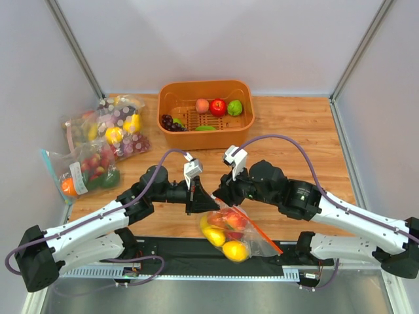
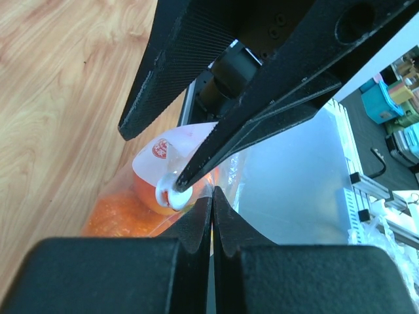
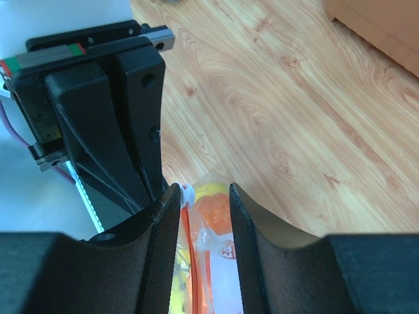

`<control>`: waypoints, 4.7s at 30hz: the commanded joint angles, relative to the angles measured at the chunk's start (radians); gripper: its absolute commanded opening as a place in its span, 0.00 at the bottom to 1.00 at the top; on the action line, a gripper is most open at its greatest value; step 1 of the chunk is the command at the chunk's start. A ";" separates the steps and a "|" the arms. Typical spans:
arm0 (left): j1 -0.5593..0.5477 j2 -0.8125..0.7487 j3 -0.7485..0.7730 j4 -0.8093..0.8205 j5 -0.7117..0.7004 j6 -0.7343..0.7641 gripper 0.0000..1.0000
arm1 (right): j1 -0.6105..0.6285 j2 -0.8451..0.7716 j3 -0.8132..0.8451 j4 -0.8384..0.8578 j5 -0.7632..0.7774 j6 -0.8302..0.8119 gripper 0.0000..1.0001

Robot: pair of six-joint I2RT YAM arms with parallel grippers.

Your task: Open the zip-top bag and remove the fake food

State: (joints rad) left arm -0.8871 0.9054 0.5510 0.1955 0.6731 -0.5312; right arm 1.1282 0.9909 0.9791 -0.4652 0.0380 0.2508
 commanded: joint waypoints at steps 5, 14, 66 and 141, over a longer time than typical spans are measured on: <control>-0.007 0.003 0.052 -0.001 0.013 0.040 0.00 | 0.038 0.035 0.050 0.039 -0.004 -0.031 0.34; -0.007 -0.005 0.044 -0.001 -0.007 0.042 0.00 | 0.061 0.029 0.036 0.028 -0.024 -0.018 0.25; -0.052 0.048 0.061 0.168 -0.066 -0.004 0.54 | 0.061 -0.175 -0.006 -0.079 0.135 0.107 0.00; -0.104 0.152 0.021 0.446 -0.092 -0.107 0.00 | 0.061 -0.264 -0.111 -0.070 0.126 0.177 0.00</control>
State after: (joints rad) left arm -0.9821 1.1053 0.5674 0.5491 0.5861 -0.6464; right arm 1.1862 0.7372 0.8761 -0.5266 0.1410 0.4335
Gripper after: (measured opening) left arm 0.006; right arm 0.060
